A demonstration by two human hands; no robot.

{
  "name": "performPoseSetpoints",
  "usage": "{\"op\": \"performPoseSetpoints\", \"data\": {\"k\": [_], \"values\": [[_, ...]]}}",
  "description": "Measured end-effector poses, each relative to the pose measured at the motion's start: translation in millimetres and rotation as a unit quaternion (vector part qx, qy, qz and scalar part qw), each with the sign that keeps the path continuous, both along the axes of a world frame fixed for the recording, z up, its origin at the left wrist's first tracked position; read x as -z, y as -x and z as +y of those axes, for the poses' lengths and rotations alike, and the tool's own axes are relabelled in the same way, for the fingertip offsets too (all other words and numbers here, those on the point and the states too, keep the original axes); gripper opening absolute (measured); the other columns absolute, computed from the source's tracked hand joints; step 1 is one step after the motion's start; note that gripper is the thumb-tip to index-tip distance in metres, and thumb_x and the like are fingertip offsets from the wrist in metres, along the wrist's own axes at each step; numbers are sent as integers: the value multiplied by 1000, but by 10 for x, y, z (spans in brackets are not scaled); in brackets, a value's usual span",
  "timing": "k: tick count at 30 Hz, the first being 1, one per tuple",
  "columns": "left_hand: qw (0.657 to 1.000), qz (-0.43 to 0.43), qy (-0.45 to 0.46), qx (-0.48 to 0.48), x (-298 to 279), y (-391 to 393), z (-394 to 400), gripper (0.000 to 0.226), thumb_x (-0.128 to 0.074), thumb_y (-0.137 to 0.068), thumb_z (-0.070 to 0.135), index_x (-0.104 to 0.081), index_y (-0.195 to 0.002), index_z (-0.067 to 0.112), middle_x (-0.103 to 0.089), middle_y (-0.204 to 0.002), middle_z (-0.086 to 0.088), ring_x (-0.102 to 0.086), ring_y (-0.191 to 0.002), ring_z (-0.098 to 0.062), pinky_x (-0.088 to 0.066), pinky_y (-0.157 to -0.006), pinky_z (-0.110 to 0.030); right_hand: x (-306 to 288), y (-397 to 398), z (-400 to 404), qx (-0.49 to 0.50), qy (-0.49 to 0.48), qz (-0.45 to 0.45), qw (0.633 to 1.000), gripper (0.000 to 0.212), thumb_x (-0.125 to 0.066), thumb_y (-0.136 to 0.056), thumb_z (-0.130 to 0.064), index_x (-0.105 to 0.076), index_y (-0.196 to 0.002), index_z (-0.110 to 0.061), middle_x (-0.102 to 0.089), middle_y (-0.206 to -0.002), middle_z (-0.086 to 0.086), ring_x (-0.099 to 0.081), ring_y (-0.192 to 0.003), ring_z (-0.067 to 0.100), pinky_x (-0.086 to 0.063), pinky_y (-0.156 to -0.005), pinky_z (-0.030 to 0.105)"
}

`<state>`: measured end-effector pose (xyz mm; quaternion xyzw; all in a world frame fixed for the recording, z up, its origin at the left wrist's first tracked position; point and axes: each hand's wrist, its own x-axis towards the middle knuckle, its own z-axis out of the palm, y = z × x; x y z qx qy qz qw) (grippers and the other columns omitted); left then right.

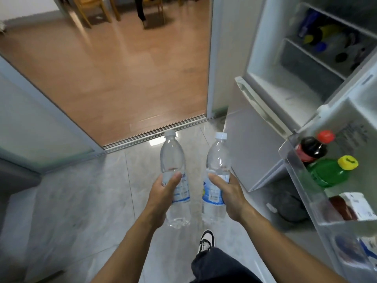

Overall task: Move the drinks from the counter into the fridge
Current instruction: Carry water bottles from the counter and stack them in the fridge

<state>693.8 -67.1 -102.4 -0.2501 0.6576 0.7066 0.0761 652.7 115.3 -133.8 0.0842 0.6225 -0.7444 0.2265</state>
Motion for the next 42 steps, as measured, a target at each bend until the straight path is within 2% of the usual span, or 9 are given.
{"op": "performPoseSetpoints", "data": {"k": [3,9,15,17,20,23,31,35,42], "values": [[1000,2,-12,17,-117,644,-71,46,-63,-80,48,-60,-114,18,-77,-97,-6,-75,-87,-24,-61,-70,-35,-125,566,-23,21,-3,1,1000,44,-70,-78,-45,-66,-116,-23,-74,-107,8,-74,-96,27,-61,-75,36],[997,0,-28,71,-153,1734,-97,29,-62,-93,34,-64,-112,13,-77,-95,-9,-75,-83,-26,-60,-72,-36,-260,1412,33,107,1,8,994,30,-70,-83,-38,-70,-107,-21,-75,-101,8,-75,-92,26,-60,-71,32],[983,12,-39,177,-81,2852,-116,27,-67,-91,38,-69,-109,19,-77,-97,-4,-75,-86,-20,-57,-70,-31,-263,2109,-8,241,-16,10,970,45,-79,-64,-44,-72,-101,-20,-77,-94,9,-75,-87,27,-61,-70,36],[976,17,-50,212,-119,3210,-130,36,-70,-83,46,-69,-107,19,-77,-95,-4,-75,-84,-20,-57,-70,-33,-318,2342,-64,283,-15,16,959,37,-81,-64,-41,-75,-96,-25,-77,-94,9,-75,-87,28,-61,-76,41],[960,27,-67,271,-265,3752,-135,48,-70,-74,52,-69,-109,20,-77,-97,-4,-74,-89,-21,-57,-77,-36,-511,2674,-147,347,-36,30,937,18,-79,-72,-32,-76,-89,-30,-78,-92,5,-75,-83,23,-61,-71,35],[941,41,-88,324,-435,4218,-52,45,-73,-81,46,-66,-116,18,-76,-103,-6,-74,-94,-24,-58,-72,-33,-733,2953,-159,396,-51,49,915,11,-77,-84,-23,-75,-95,-24,-78,-90,5,-75,-81,22,-60,-66,33],[894,90,-101,426,-805,5045,580,24,-72,-85,42,-67,-103,27,-76,-84,3,-73,-73,-12,-56,-56,-25,-1174,3437,90,497,-102,120,853,59,-78,-58,-52,-69,-107,-22,-78,-96,0,-74,-91,19,-60,-77,33],[874,137,-95,457,-1019,5349,1052,40,-72,-70,50,-64,-103,29,-75,-85,7,-73,-73,-9,-55,-55,-23,-1357,3622,483,533,-115,153,824,43,-79,-60,-50,-69,-100,-35,-77,-95,-6,-74,-90,14,-58,-70,25],[841,242,-56,480,-1264,5848,1770,45,-78,-78,48,-56,-113,31,-72,-97,11,-71,-86,-3,-56,-66,-19,-1677,3907,1319,619,-126,207,747,29,-78,-83,-25,-64,-109,-27,-76,-93,-15,-73,-85,4,-54,-62,13]]}}
